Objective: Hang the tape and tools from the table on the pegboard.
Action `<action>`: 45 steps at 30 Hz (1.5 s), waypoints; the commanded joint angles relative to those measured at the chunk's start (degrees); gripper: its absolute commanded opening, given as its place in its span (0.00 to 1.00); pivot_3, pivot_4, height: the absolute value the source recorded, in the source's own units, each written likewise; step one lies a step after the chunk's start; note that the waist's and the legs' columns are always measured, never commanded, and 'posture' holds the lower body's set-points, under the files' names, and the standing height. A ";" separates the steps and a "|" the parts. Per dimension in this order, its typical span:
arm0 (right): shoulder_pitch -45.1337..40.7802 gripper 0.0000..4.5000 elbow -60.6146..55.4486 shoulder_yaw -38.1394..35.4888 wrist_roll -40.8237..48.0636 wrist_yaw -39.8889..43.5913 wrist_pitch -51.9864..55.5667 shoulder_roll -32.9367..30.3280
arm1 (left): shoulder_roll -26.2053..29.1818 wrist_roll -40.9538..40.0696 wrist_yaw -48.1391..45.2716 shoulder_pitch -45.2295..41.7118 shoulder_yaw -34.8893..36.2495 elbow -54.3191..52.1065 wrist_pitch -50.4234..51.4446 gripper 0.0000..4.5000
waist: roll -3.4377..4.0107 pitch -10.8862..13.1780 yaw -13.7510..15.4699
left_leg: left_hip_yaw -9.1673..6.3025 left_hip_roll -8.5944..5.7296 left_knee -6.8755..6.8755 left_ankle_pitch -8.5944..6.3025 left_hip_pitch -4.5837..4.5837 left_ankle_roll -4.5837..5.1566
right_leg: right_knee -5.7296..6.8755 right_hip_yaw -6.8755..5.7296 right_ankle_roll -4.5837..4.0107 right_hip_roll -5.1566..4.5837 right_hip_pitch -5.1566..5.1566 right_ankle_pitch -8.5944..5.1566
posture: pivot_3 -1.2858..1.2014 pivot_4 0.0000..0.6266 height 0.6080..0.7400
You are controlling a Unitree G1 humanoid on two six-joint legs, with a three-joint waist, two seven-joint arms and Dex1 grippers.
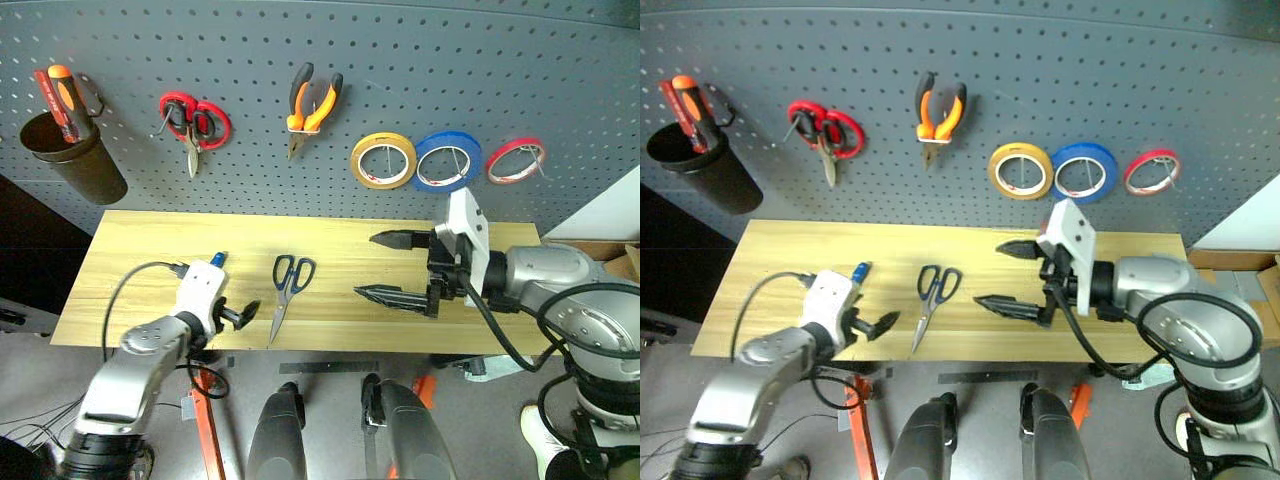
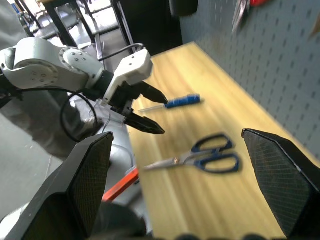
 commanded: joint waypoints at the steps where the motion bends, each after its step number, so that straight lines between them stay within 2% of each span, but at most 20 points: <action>1: 1.44 0.99 -3.07 0.77 1.48 -0.90 0.04 -0.83 | -4.86 1.97 4.91 -0.59 -4.48 -3.38 5.43 1.00 | -0.02 0.01 -0.04 | -0.01 0.00 0.02 -0.01 -0.04 0.02 | -0.03 0.00 0.01 0.00 0.01 0.01 | 0.46 0.58 1.00; 6: 2.93 0.99 -4.62 2.76 1.45 -2.15 -0.70 -1.38 | -11.20 5.64 10.60 -3.62 -9.13 -0.72 8.70 1.00 | -0.07 0.06 -0.23 | -0.12 0.00 0.02 -0.03 -0.11 0.06 | -0.09 -0.05 0.01 0.04 0.00 0.01 | 0.46 0.60 1.00; 9: 3.36 0.99 -4.95 3.24 1.59 -2.69 -0.86 -1.73 | -12.79 8.57 13.13 -6.44 -11.27 3.36 11.60 1.00 | -0.10 0.09 -0.34 | -0.17 -0.02 0.08 -0.03 -0.11 0.06 | -0.04 -0.06 0.02 0.04 0.02 0.02 | 0.45 0.60 1.00; 15: 3.78 0.99 -4.70 2.88 1.64 -2.98 -1.04 -3.03 | -19.14 8.84 17.41 -8.71 -5.40 7.49 11.82 1.00 | -0.17 0.14 -1.18 | -0.16 -0.05 0.07 -0.03 -0.11 0.07 | -0.07 -0.06 0.03 0.02 0.06 0.02 | 0.45 0.61 1.00; 24: 0.73 0.99 -4.95 4.23 1.86 -4.43 0.02 -2.85 | -19.64 8.87 16.98 -11.82 -2.18 11.75 11.92 1.00 | -0.16 0.14 -1.50 | -0.17 -0.05 0.09 -0.03 -0.08 0.07 | -0.04 -0.12 0.04 0.02 0.07 0.03 | 0.45 0.61 1.00; 27: -0.97 1.00 -4.43 4.46 1.94 -4.46 0.16 -2.97 | -19.43 8.55 16.37 -10.86 -1.85 10.31 12.77 0.81 | -0.16 0.15 -1.57 | -0.15 -0.06 0.07 -0.03 -0.08 0.07 | -0.05 -0.12 0.04 0.02 0.07 0.03 | 0.44 0.61 1.00; 35: -2.04 1.00 -2.34 4.71 0.72 -3.99 -1.31 -3.49 | -18.47 7.27 13.50 -8.53 1.01 9.59 11.70 0.19 | -0.16 0.15 -1.54 | -0.14 -0.06 0.07 -0.03 -0.08 0.07 | -0.06 -0.13 0.04 0.01 0.07 0.03 | 0.45 0.60 1.00; 37: -1.79 1.00 -2.09 4.75 0.55 -3.96 -1.65 -3.60 | -17.21 7.46 12.29 -7.86 1.31 10.30 10.12 0.13 | -0.16 0.15 -1.53 | -0.15 -0.06 0.07 -0.03 -0.08 0.07 | -0.06 -0.14 0.04 0.01 0.08 0.03 | 0.45 0.60 1.00; 41: -1.57 1.00 -1.77 4.58 0.58 -4.01 -1.96 -3.60 | -14.42 7.00 8.71 -6.38 1.40 9.70 6.64 0.13 | -0.15 0.15 -1.69 | -0.16 -0.04 0.06 -0.03 -0.06 0.07 | -0.06 -0.14 0.04 0.02 0.08 0.03 | 0.45 0.60 1.00; 45: -2.12 1.00 -1.32 4.45 -0.12 -4.43 -2.95 -3.35 | -10.10 4.76 2.05 -3.12 3.34 5.53 -2.45 0.12 | -0.14 0.21 -2.11 | -0.14 -0.02 0.01 -0.04 -0.07 0.06 | -0.09 -0.14 0.04 0.03 0.04 0.03 | 0.44 0.60 1.00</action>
